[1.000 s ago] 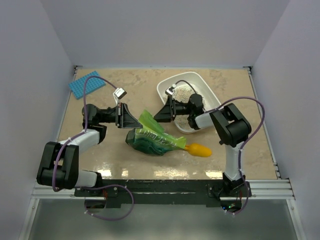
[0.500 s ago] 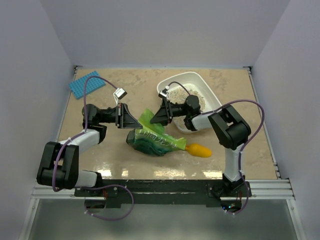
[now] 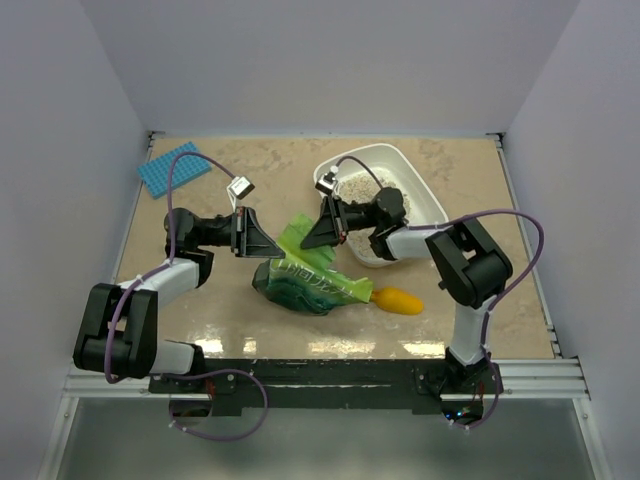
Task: Fill the litter box with clean litter
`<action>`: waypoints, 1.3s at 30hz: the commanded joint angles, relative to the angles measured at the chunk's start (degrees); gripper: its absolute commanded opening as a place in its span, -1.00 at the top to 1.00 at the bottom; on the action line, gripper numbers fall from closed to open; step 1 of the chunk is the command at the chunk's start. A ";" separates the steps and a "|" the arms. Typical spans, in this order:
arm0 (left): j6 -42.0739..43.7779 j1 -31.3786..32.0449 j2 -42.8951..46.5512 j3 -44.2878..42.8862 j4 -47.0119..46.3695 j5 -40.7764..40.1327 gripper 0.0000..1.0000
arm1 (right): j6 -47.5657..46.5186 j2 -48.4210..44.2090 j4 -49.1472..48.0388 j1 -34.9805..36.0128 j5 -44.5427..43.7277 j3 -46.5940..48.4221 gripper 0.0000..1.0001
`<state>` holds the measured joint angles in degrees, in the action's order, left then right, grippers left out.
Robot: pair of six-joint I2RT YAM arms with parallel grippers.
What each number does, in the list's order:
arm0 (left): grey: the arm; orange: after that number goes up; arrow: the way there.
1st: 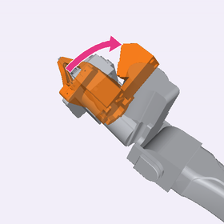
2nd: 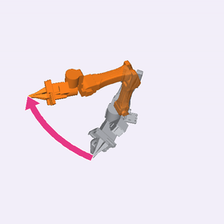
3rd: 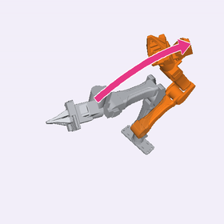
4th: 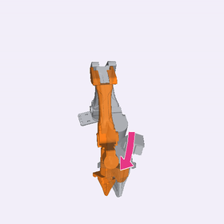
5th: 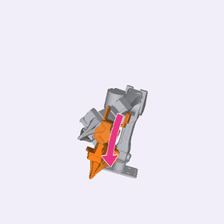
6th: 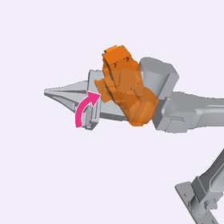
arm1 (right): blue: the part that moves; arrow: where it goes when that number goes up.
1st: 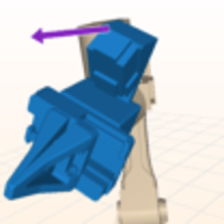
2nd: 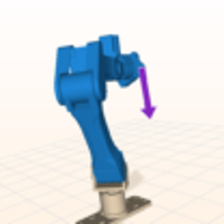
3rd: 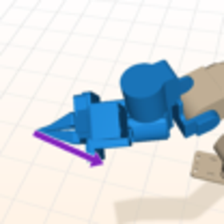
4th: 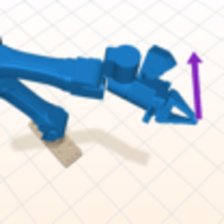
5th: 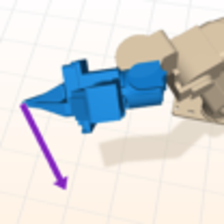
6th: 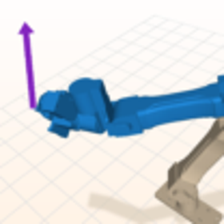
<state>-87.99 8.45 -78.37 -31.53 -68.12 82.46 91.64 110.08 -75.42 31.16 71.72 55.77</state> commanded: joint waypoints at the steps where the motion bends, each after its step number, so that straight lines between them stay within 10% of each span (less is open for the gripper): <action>1: -3.42 0.43 1.99 -2.49 -40.52 -3.00 1.00 | 0.56 -2.24 -38.05 2.24 1.32 0.13 0.98; 5: -3.60 0.43 1.55 -2.66 -39.99 -2.83 1.00 | -1.53 -6.53 -37.97 2.77 0.79 -0.48 1.00; 8: -0.98 0.34 1.46 -3.27 -35.19 -2.39 1.00 | -18.44 -14.93 -19.41 2.77 0.09 -0.14 1.00; 12: 6.13 0.08 3.04 -4.24 -23.15 -2.21 1.00 | -70.80 -25.61 57.43 3.73 -7.54 11.96 1.00; 16: 36.04 -0.54 8.22 -8.36 18.25 -6.49 1.00 | -75.78 -25.88 64.84 3.82 -10.01 18.57 1.00; 17: 58.49 -0.45 9.19 -14.81 48.91 -9.13 1.00 | -76.51 -25.97 66.78 3.82 -10.81 19.20 1.00; 19: 69.24 0.25 9.20 -20.05 65.78 -12.92 1.00 | -76.52 -26.58 67.95 4.00 -13.62 19.73 1.00; 25: 72.15 0.17 10.43 -23.30 73.36 -22.99 1.00 | -81.08 -25.45 75.24 4.79 -23.02 26.48 1.00; 32: 76.73 0.08 13.06 -30.34 85.25 -44.38 0.01 | -83.02 -19.48 84.46 9.09 -34.01 38.00 1.00; 39: 75.59 0.08 19.12 -31.93 95.35 -68.90 -0.30 | -84.25 -14.03 92.01 15.85 -48.30 45.39 1.00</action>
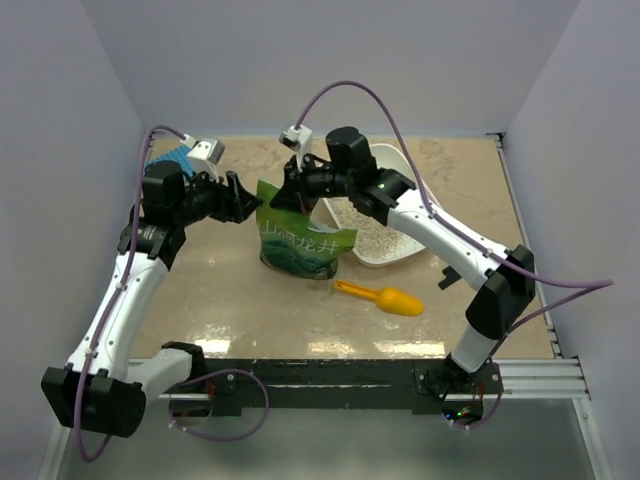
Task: Fill the litter box with clean litter
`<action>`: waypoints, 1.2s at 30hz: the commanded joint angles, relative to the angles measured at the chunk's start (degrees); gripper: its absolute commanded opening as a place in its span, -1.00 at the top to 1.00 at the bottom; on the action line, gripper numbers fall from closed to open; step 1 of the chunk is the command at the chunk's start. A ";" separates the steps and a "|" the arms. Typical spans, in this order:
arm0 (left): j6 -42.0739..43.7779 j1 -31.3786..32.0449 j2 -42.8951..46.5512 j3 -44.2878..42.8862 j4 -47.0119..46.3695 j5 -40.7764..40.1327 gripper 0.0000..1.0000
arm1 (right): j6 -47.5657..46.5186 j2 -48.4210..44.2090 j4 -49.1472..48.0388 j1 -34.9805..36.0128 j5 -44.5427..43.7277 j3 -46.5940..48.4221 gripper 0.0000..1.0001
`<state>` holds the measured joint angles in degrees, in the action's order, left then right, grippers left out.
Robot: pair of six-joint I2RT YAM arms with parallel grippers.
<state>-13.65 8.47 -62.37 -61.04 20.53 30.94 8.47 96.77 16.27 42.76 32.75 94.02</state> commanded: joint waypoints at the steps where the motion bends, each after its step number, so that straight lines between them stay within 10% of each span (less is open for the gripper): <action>1: 0.82 0.14 3.74 -2.25 7.93 -21.67 -0.30 | -0.83 -0.19 1.30 5.30 -12.59 8.36 1.00; 10: 0.99 0.14 7.00 -1.19 12.77 -30.76 -0.30 | 5.67 4.12 4.21 14.97 -47.39 13.38 1.00; 21: 0.73 0.06 7.70 1.97 10.93 -29.36 -0.30 | 8.40 4.13 4.91 15.42 -52.88 9.79 1.00; 29: 0.91 0.06 7.26 1.71 11.11 -29.27 -0.29 | 7.70 0.97 9.99 15.42 -51.47 12.33 -0.06; 36: 0.99 0.14 7.61 1.45 11.46 -29.27 -0.29 | 9.37 -9.57 14.05 14.02 -57.46 2.00 -0.25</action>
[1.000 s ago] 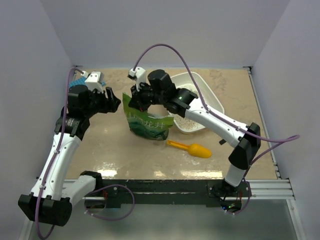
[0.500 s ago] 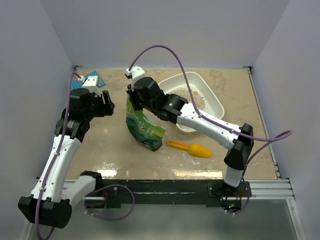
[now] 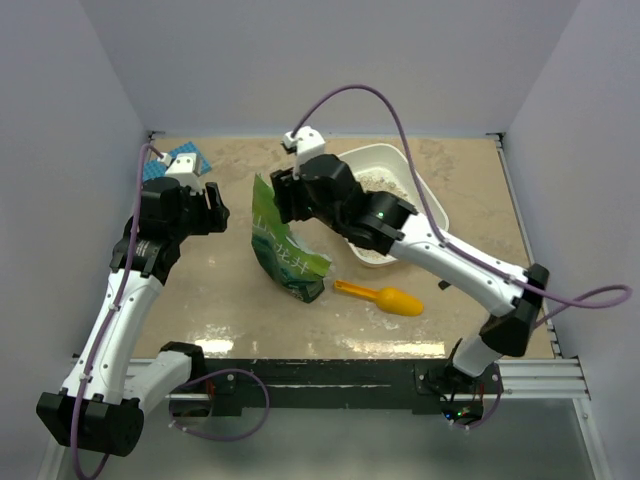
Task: Fill the litter box with clean litter
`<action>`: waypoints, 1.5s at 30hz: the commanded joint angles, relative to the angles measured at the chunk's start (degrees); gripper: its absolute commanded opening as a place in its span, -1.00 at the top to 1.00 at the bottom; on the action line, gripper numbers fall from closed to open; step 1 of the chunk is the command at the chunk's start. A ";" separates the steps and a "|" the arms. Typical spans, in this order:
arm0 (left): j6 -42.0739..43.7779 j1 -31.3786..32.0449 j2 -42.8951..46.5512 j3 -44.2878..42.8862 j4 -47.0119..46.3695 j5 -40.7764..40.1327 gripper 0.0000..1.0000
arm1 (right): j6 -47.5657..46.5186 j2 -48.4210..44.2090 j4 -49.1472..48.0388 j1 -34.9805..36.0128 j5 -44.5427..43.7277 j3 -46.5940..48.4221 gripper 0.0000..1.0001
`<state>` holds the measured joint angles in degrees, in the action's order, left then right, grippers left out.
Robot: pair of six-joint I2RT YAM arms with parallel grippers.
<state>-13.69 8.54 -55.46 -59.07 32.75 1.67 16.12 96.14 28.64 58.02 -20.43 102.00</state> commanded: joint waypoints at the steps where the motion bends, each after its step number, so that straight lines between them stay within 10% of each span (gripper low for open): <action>1: 1.04 0.08 0.79 -0.52 -0.76 0.08 -0.29 | 2.07 -12.34 1.42 -2.55 -1.57 -8.02 -0.30; 11: 1.04 -0.01 0.71 -0.43 -0.67 0.53 -0.29 | 4.18 -25.90 -4.55 -6.43 22.25 -26.84 -0.57; 30: 1.65 0.08 1.06 0.88 -0.67 1.05 -0.29 | 6.91 -20.03 -17.13 -6.43 32.12 -39.86 -0.55; 33: 1.74 0.08 1.23 0.97 -0.76 1.23 -0.29 | 6.56 -19.50 -15.38 -6.34 28.70 -38.89 -0.31; 38: 1.83 0.08 1.32 1.15 -0.85 1.14 -0.29 | 5.15 -20.90 -10.11 -5.20 20.61 -36.00 1.00; 45: 1.83 0.08 1.15 1.41 -1.11 0.61 -0.29 | -0.12 -22.49 -5.97 4.36 3.14 -30.81 1.00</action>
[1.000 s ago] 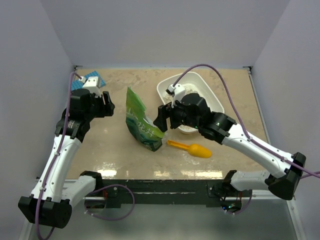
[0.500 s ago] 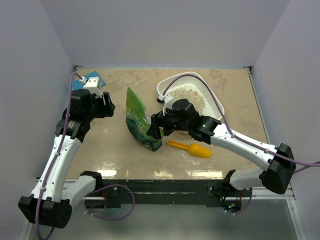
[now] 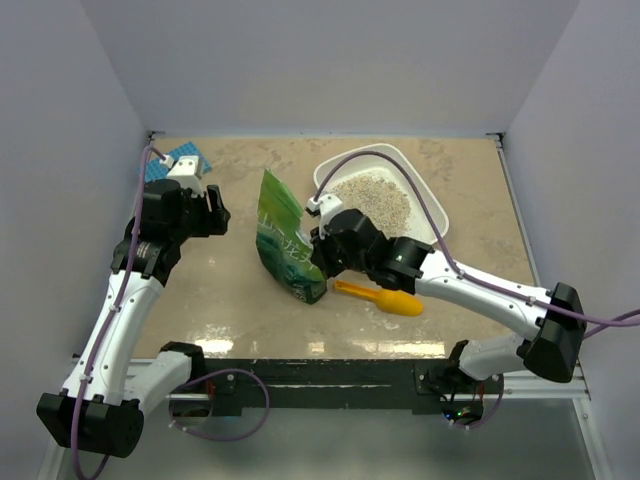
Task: Fill the litter box with clean litter
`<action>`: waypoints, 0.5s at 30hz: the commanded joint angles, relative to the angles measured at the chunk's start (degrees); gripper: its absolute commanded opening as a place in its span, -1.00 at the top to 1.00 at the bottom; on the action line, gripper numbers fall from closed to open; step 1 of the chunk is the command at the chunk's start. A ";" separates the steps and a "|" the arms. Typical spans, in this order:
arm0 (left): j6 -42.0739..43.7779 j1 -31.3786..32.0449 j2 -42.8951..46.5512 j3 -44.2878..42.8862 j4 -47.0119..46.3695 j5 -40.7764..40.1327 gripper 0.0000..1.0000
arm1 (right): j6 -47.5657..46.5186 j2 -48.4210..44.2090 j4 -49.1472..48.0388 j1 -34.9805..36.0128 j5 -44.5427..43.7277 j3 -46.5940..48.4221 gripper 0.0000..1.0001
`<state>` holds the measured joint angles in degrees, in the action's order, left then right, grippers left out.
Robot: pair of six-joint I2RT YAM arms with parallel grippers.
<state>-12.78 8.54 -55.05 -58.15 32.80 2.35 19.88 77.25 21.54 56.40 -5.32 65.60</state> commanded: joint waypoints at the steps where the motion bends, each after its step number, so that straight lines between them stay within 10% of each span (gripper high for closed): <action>1: 0.91 0.17 0.82 0.41 -1.24 -0.06 -0.29 | -4.32 -3.34 1.22 7.22 -13.82 6.02 1.00; 15: 1.09 0.08 1.35 1.28 -1.24 -1.47 -0.29 | -1.08 1.23 2.98 17.78 -38.35 5.94 1.00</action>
<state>-12.58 8.54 -54.72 -57.32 32.75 1.93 15.94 78.72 26.59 74.56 -31.00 67.79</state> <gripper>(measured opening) 0.645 0.010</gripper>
